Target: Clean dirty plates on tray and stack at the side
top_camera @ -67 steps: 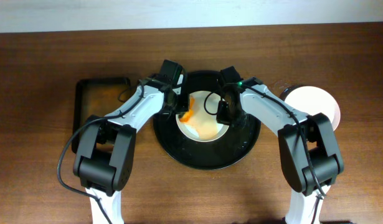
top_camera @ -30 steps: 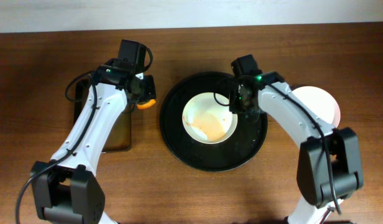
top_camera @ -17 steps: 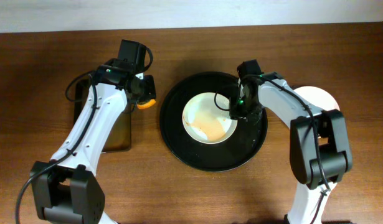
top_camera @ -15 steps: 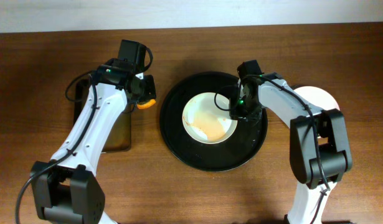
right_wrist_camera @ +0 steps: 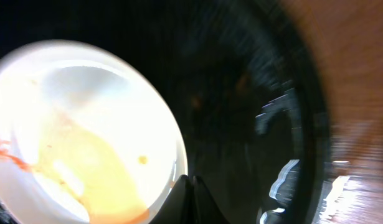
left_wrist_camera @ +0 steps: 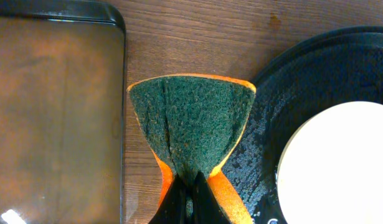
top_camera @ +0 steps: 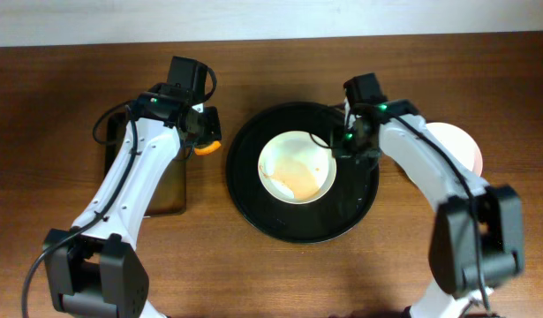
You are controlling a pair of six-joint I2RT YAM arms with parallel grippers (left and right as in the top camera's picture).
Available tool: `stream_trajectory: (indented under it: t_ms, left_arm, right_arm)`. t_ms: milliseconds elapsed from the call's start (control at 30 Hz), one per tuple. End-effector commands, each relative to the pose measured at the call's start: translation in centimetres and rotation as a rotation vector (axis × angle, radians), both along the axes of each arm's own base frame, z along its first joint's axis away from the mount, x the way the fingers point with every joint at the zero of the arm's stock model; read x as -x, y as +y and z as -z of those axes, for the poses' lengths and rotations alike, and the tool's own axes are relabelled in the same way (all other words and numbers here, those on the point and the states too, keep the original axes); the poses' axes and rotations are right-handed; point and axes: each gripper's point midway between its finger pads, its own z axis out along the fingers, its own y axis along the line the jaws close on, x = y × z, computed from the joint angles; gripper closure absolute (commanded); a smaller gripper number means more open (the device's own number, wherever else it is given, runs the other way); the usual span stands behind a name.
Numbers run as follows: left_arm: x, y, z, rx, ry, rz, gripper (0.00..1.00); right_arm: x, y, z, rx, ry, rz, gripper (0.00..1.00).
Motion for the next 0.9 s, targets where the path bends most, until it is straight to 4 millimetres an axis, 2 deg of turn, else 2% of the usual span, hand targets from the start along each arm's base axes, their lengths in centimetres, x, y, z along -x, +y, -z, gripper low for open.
stream_trajectory:
  t_ms: [0,67,100,133,200,267,333,533,567,633,733,800,867]
  left_arm:
    - [-0.1,0.1,-1.3,0.008,-0.032,-0.005,1.0]
    - [-0.1,0.1,-1.3,0.009,-0.032,-0.005,1.0]
    - [-0.1,0.1,-1.3,0.009,-0.032,-0.005,1.0]
    - [-0.1,0.1,-1.3,0.008,-0.031,-0.005,1.0]
    - [-0.1,0.1,-1.3,0.008,-0.031,-0.005,1.0]
    - [-0.1,0.1,-1.3,0.008,-0.031,-0.005,1.0]
    - [-0.1,0.1,-1.3,0.008,-0.031,-0.005,1.0]
    - [-0.1,0.1,-1.3,0.008,-0.031,-0.005,1.0]
    - [-0.1,0.1,-1.3,0.008,-0.031,-0.005,1.0]
    - [-0.1,0.1,-1.3,0.008,-0.031,-0.005,1.0]
    - [-0.1,0.1,-1.2,0.008,-0.03,-0.005,1.0]
    - [-0.1,0.1,-1.2,0.008,-0.03,-0.005,1.0]
    - [-0.1,0.1,-1.2,0.008,-0.03,-0.005,1.0]
  right_arm:
    - [-0.7,-1.4,-2.1,0.073,-0.077,-0.006,0.96]
    - [-0.4,-1.4,-1.5,0.075,-0.054,-0.007,0.95]
    - [-0.5,-1.3,-1.1,0.077,-0.045,-0.008,0.88]
    - [-0.6,-1.3,-0.6,0.078,-0.037,-0.007,0.86]
    - [-0.4,-0.3,1.3,0.029,0.014,-0.028,0.7]
    - [0.1,1.6,2.7,-0.06,0.063,-0.107,0.69]
    - [0.4,1.8,3.9,-0.07,0.096,-0.112,0.64]
    - [1.1,2.2,6.2,-0.09,0.163,-0.116,0.66]
    - [1.3,2.6,6.5,-0.108,0.176,-0.121,0.7]
    - [1.9,3.7,7.2,-0.179,0.216,-0.135,0.73]
    - [2.6,5.3,7.2,-0.279,0.256,-0.153,0.88]
    - [2.7,5.6,7.1,-0.296,0.261,-0.156,0.95]
    - [2.9,5.4,7.2,-0.287,0.268,-0.153,0.96]
